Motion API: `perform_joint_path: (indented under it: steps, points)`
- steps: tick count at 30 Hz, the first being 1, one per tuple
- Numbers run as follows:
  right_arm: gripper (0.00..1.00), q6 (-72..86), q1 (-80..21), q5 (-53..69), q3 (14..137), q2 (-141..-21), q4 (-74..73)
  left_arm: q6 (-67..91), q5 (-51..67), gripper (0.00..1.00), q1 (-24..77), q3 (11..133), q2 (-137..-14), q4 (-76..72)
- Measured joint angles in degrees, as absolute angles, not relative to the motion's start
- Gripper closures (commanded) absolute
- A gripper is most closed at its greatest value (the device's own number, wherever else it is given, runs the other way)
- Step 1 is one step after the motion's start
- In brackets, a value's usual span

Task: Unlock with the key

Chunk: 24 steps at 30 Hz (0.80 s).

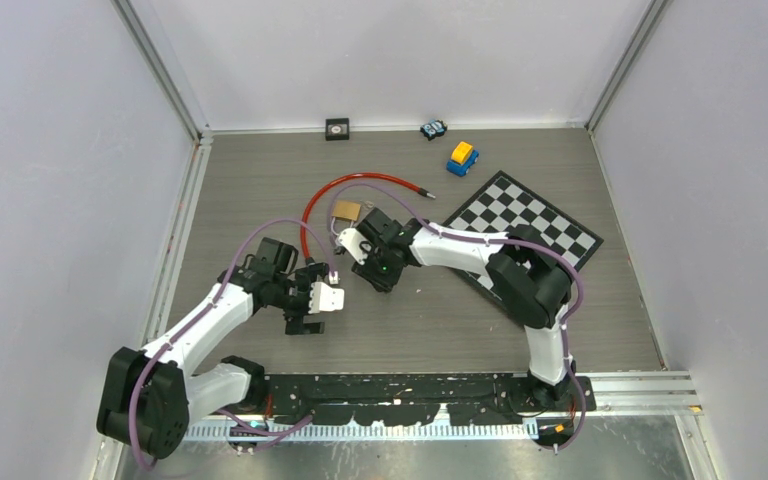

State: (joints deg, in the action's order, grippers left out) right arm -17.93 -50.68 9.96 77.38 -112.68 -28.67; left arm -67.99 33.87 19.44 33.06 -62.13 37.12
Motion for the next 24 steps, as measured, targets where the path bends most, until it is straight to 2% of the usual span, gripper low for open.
perform_joint_path:
  steps: [6, 18, 24]
  points:
    - [0.72, -17.9, -50.7, 9.7, 77.7, -113.3, -28.5, -68.0, 33.8, 0.00, 19.4, 33.1, -62.1, 37.1]
    - [0.89, -17.9, -50.7, 9.5, 78.7, -113.8, -28.2, -68.0, 33.8, 0.00, 19.4, 33.1, -62.0, 37.1]
    - [0.93, -17.9, -50.7, 9.0, 79.0, -113.8, -28.5, -67.7, 33.8, 0.00, 19.4, 33.1, -62.0, 37.1]
